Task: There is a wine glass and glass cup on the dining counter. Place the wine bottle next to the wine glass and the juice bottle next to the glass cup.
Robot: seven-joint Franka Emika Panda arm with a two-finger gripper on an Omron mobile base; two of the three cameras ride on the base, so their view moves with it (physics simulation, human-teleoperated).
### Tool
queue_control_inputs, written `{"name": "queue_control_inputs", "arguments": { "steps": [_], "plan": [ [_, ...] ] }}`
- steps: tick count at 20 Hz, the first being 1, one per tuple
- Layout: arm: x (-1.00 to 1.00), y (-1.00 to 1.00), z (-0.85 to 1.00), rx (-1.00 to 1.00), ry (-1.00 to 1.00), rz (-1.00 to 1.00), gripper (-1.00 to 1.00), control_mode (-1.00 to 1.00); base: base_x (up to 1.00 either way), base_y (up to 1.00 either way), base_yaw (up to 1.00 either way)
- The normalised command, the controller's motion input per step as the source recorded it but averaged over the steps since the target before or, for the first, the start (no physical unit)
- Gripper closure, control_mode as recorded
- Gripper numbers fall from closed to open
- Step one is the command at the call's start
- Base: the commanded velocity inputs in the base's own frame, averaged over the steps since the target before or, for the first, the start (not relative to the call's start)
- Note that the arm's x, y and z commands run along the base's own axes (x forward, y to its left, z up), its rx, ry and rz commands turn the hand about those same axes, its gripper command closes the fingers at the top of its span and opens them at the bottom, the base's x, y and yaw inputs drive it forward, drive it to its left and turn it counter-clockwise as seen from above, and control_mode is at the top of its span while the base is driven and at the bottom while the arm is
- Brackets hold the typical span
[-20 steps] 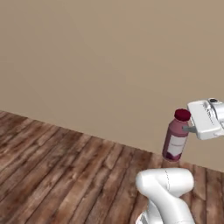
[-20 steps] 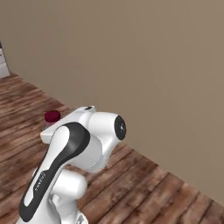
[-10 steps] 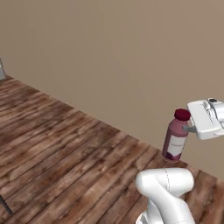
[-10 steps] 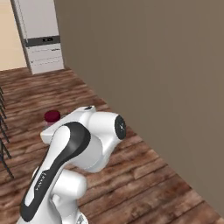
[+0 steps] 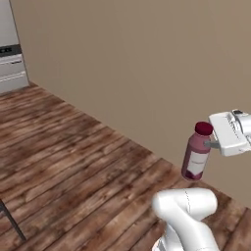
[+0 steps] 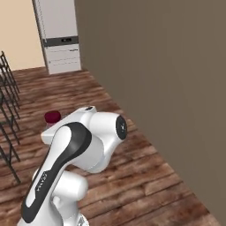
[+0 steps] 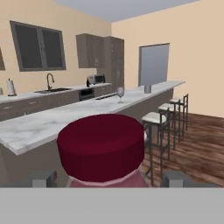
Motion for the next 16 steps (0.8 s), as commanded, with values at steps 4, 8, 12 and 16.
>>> {"name": "queue_control_inputs", "arguments": {
  "steps": [4,8,12,16],
  "plan": [
    [0.00,0.00,0.00,0.00,0.00,0.00,1.00,1.00,0.72,-0.06,0.14],
    [0.00,0.00,0.00,0.00,0.00,0.00,1.00,1.00,0.66,-0.05,0.24],
    [0.00,0.00,0.00,0.00,0.00,0.00,1.00,1.00,0.59,-0.04,0.34],
    [0.00,0.00,0.00,0.00,0.00,0.00,1.00,1.00,0.49,-0.01,0.47]
  ]
}}
